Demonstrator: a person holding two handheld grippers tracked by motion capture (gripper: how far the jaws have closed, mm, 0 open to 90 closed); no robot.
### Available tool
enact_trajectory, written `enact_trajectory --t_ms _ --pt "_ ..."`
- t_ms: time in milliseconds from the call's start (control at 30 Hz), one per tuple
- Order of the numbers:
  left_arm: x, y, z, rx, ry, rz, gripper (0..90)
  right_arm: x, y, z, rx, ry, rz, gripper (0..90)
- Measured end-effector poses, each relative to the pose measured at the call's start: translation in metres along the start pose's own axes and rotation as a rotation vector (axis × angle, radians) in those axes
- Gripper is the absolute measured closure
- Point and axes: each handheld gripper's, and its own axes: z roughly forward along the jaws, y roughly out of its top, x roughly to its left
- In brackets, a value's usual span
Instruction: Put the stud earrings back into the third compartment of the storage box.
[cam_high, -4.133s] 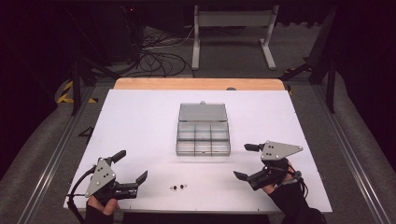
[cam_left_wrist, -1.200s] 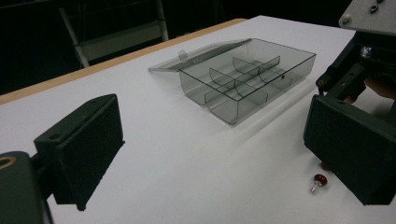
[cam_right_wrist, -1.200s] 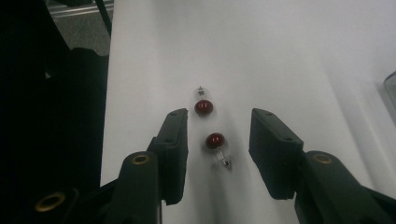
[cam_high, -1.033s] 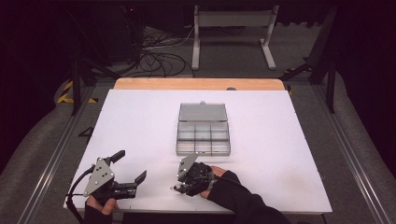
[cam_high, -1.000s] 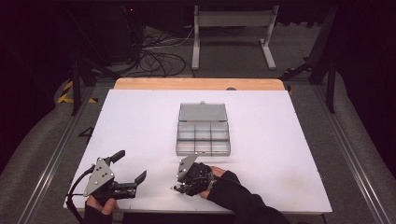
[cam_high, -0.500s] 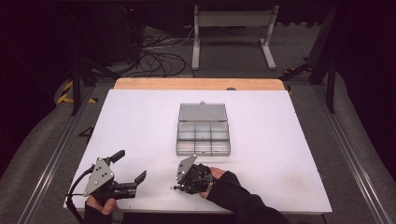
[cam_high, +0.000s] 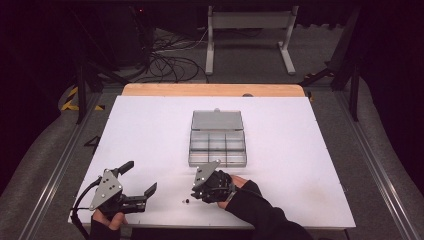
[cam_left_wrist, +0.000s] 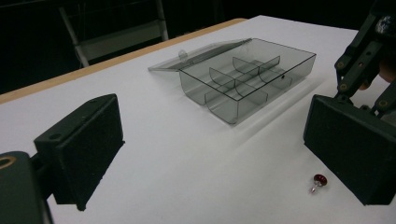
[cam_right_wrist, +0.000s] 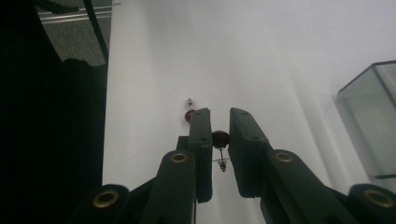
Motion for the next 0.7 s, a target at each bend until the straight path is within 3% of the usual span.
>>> enact_trajectory --t_ms 333,700 --pt "0.000 0.000 0.000 -0.001 -0.001 -0.005 5.3 -0.005 0.000 -0.015 -0.056 -0.011 0.016 79.7" --pt "0.001 0.000 0.000 -0.001 0.001 0.002 5.3 -0.007 0.000 -0.021 -0.066 -0.019 0.018 79.7"
